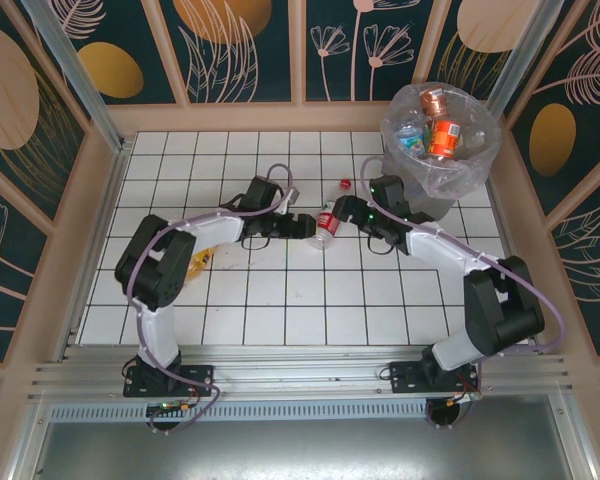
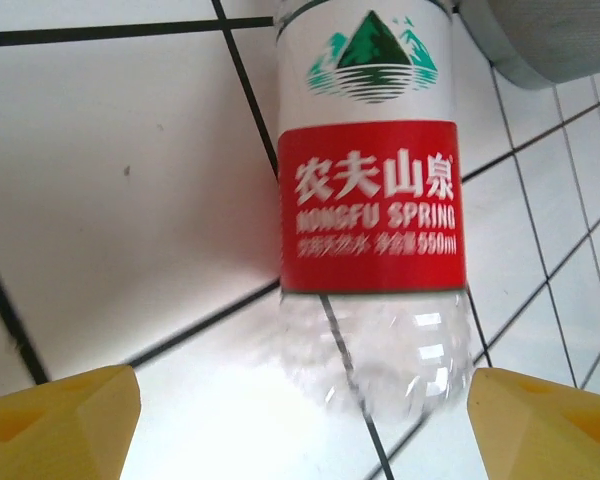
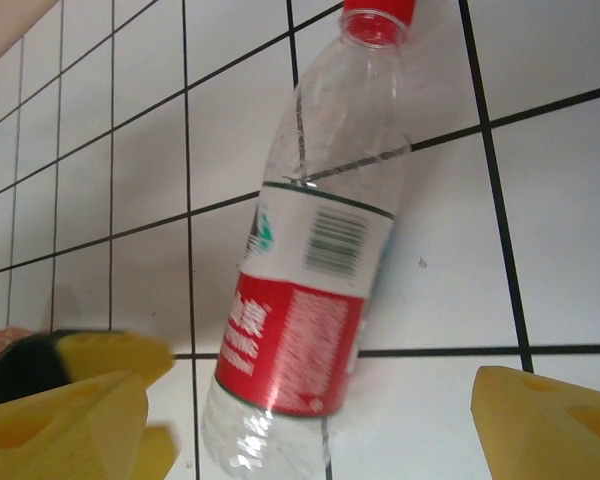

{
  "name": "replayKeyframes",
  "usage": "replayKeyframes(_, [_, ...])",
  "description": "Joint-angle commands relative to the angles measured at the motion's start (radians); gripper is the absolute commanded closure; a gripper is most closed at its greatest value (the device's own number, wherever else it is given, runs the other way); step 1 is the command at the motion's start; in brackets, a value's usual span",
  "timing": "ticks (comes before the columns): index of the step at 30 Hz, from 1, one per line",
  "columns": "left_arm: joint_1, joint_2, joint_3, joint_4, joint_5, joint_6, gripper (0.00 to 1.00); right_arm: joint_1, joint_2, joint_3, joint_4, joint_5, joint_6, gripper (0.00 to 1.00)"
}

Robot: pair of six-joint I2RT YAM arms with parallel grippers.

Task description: Put the plastic bottles in the bin

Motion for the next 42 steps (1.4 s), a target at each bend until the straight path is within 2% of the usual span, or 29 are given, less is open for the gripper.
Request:
replayKeyframes(1, [0.004, -0.121, -0.058, 0.061, 0.001, 0.032, 0.13, 0.000, 0.055, 0.070, -0.029, 0.040, -0.042, 0.15])
replayKeyframes(5, [0.004, -0.231, -0.129, 0.090, 0.015, 0.080, 0.09, 0.002, 0.132, 0.121, -0.056, 0.054, -0.056, 0.16])
replayKeyframes(8, [0.004, -0.299, -0.186, 0.139, 0.016, 0.093, 0.01, 0.007, 0.188, 0.158, -0.082, 0.095, -0.067, 0.16])
replayKeyframes(11, [0.004, -0.367, -0.247, 0.172, -0.017, 0.101, 0.01, 0.020, 0.236, 0.190, -0.103, 0.144, -0.081, 0.16])
replayKeyframes(16, [0.004, -0.435, -0.263, 0.128, -0.090, 0.133, 0.01, 0.043, 0.304, 0.241, -0.132, 0.207, -0.105, 0.20])
replayKeyframes(25, [0.004, -0.495, -0.289, 0.103, -0.165, 0.153, 0.01, 0.071, 0.408, 0.325, -0.170, 0.274, -0.148, 0.29])
replayKeyframes(37, [0.004, -0.500, -0.302, 0.128, -0.165, 0.152, 0.01, 0.085, 0.462, 0.383, -0.208, 0.282, -0.208, 0.21])
replayKeyframes(39, [0.004, -0.500, -0.305, 0.131, -0.167, 0.151, 0.01, 0.086, 0.462, 0.388, -0.207, 0.277, -0.217, 0.26])
replayKeyframes(42, [0.004, -0.503, -0.309, 0.133, -0.169, 0.151, 0.01, 0.090, 0.453, 0.395, -0.210, 0.282, -0.236, 0.41])
